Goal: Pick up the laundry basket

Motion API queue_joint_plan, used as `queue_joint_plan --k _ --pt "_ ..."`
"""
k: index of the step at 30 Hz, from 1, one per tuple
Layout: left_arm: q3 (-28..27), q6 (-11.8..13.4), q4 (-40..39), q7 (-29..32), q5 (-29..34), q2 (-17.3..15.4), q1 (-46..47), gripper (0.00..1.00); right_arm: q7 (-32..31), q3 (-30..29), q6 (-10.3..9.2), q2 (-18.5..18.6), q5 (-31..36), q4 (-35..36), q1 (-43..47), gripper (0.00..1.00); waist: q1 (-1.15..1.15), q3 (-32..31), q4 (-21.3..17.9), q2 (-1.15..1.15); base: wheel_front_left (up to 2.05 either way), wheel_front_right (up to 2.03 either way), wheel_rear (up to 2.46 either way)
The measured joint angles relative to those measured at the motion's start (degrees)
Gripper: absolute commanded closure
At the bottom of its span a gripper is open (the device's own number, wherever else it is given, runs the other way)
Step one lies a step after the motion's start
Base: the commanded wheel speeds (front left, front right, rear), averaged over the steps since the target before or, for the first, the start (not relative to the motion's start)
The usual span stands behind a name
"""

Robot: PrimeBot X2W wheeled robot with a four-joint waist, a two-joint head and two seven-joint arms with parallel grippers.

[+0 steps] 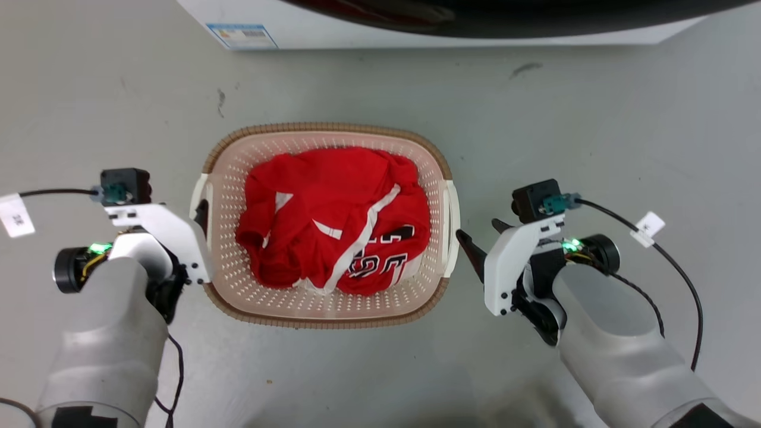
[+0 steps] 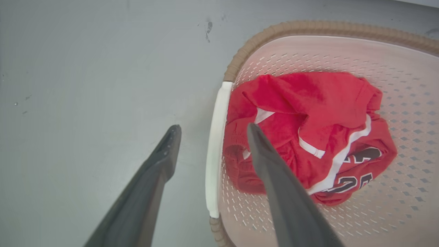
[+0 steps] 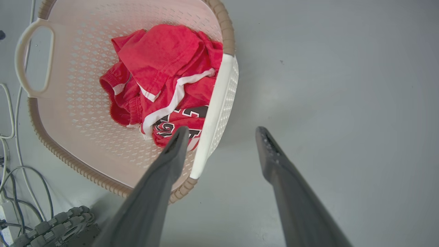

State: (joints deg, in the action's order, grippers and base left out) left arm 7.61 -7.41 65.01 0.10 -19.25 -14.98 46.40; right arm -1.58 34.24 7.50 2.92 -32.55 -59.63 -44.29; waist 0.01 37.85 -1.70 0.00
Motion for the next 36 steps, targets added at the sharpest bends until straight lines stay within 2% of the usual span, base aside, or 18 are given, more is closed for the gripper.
queue_joint_plan --k 9,26,27,28,29,36 --pt "3.65 0.0 0.42 2.11 -4.0 -2.38 2.7 0.0 -0.46 5.15 0.0 0.0 -4.35 -2.08 -4.28 0.0 0.0 4.24 -0.37 0.0 0.0 0.0 0.0" --pt "8.5 -0.15 2.63 3.41 -7.75 -4.02 8.0 0.0 -1.99 12.52 0.04 -0.11 -11.92 -4.86 -11.03 0.0 -0.01 10.87 -0.1 0.0 0.0 0.0 0.0" --pt "8.6 -0.15 2.69 3.49 -8.13 -4.01 8.17 0.55 -2.02 12.91 0.04 -0.26 -12.28 -4.92 -11.18 0.33 -0.01 11.09 -0.04 0.0 0.0 0.0 0.0" --pt "8.67 -0.16 2.69 3.52 -8.51 -4.03 8.26 1.0 -2.34 13.3 0.05 -0.3 -12.76 -5.01 -11.38 0.66 -0.01 11.28 0.01 0.0 0.0 0.0 0.0" --pt "8.83 -0.19 2.68 3.82 -9.07 -3.96 8.35 1.0 -2.43 13.7 0.05 -0.32 -13.05 -5.11 -11.62 1.0 -0.02 11.43 0.07 0.0 0.0 0.0 0.0" --pt "10.74 -0.63 1.85 3.83 -11.65 -3.45 8.25 1.0 -1.91 15.8 0.0 -0.54 -15.47 -5.91 -12.34 1.0 -0.04 11.78 0.24 0.01 0.0 0.0 0.0"
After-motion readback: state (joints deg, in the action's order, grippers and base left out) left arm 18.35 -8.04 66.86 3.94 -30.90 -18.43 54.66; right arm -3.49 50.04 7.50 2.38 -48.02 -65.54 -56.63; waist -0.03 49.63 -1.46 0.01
